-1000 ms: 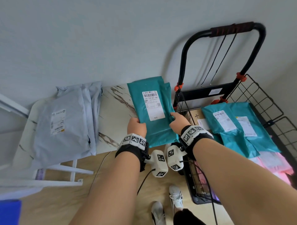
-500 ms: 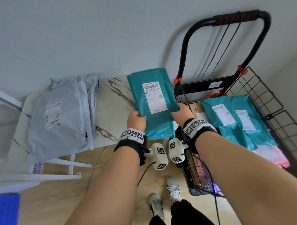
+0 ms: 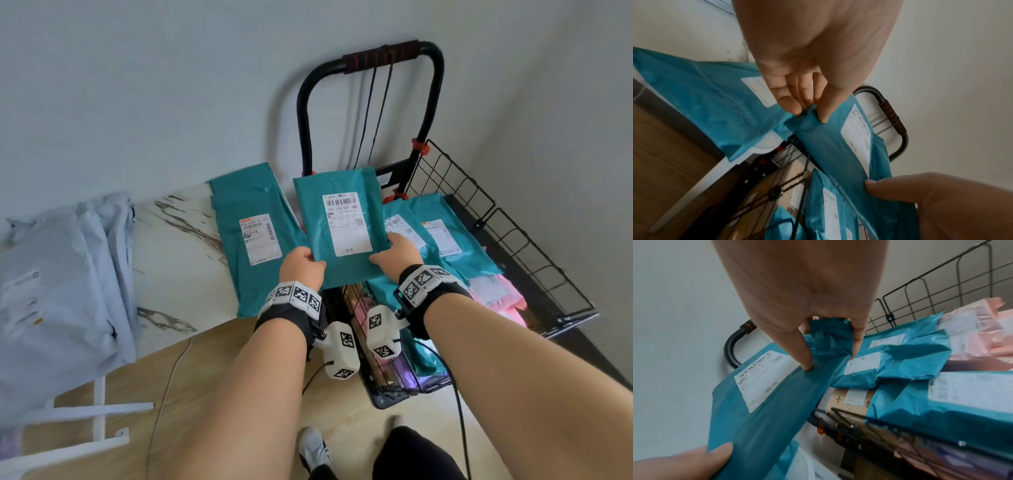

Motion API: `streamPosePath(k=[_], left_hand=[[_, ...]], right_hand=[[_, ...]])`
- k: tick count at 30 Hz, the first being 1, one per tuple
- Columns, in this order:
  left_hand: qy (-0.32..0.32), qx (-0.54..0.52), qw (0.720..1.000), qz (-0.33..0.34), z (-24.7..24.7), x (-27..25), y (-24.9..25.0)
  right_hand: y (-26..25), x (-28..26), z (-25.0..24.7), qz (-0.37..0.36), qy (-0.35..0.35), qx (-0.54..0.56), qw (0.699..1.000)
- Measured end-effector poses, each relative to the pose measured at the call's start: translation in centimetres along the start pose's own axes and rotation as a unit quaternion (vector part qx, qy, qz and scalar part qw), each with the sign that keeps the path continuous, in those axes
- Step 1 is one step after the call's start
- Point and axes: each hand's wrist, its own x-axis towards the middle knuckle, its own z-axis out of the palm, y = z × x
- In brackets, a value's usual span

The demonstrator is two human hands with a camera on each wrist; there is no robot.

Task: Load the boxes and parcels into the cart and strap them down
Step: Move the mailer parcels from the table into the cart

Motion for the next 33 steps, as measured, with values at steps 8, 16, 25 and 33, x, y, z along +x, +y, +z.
streamPosePath(k=[8, 16, 25, 33], left_hand=[[-0.048, 0.036, 0.998, -0.016, 8.6, 1.8, 4.7], [-0.006, 0.006, 0.994, -0.105, 16.2, 3.7, 8.6], [0.018, -0.004, 0.983, -0.185, 20.9, 6.7, 7.7], [0.055, 0.076, 0.970, -0.224, 22.3, 8.7, 5.4]], right_hand=[[5.1, 5.0, -6.4, 0.021, -0.002, -0.034, 0.999], [8.2, 12.8, -10.3, 0.000, -0.088, -0.081, 0.993], [9.5, 19.4, -7.7, -0.051, -0.170, -0.141, 0.974], [10.5, 23.1, -3.8, -0.078, -0.236, -0.156, 0.956]])
